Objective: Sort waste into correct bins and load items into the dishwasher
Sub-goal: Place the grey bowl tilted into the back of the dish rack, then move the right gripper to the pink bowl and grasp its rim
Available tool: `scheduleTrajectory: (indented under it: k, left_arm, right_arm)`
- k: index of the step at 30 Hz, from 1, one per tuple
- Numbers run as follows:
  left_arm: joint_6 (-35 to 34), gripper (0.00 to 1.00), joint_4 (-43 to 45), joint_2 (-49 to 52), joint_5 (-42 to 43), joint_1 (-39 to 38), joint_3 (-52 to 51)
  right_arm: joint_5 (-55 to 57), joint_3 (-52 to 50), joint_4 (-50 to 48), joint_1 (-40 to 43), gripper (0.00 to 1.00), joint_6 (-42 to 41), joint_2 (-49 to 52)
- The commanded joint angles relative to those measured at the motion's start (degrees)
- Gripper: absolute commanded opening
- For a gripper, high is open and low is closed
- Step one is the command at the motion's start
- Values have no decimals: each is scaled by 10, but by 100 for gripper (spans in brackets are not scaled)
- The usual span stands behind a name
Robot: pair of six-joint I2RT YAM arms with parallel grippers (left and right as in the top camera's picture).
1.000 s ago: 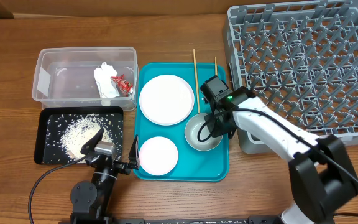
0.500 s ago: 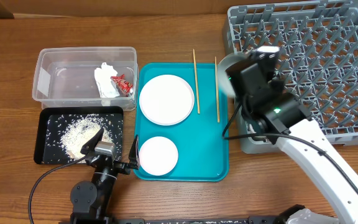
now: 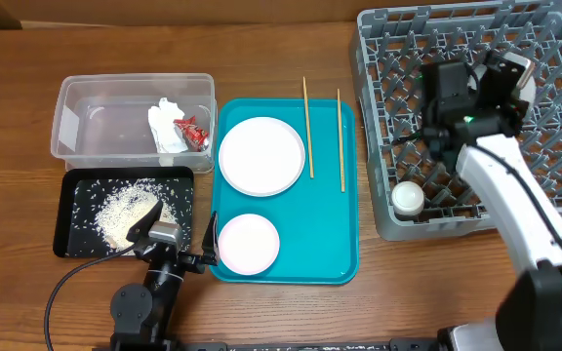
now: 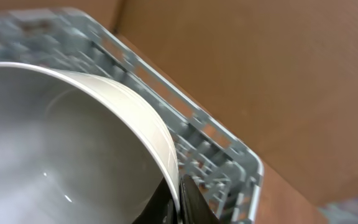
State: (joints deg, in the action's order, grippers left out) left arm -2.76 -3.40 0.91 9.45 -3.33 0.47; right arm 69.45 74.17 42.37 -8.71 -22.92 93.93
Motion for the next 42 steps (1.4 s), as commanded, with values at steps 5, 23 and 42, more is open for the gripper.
scheduleTrajectory:
  k: [5, 23, 42]
  left_arm:
    - [9, 100, 0, -5, 6, 4, -2]
    - [9, 100, 0, -5, 7, 4, -2]
    - [9, 100, 0, -5, 7, 4, -2]
  right_arm:
    - [15, 8, 3, 13, 4, -9, 67]
    - [112, 8, 40, -29, 4, -11, 102]
    - [80, 6, 21, -17, 4, 48, 133]
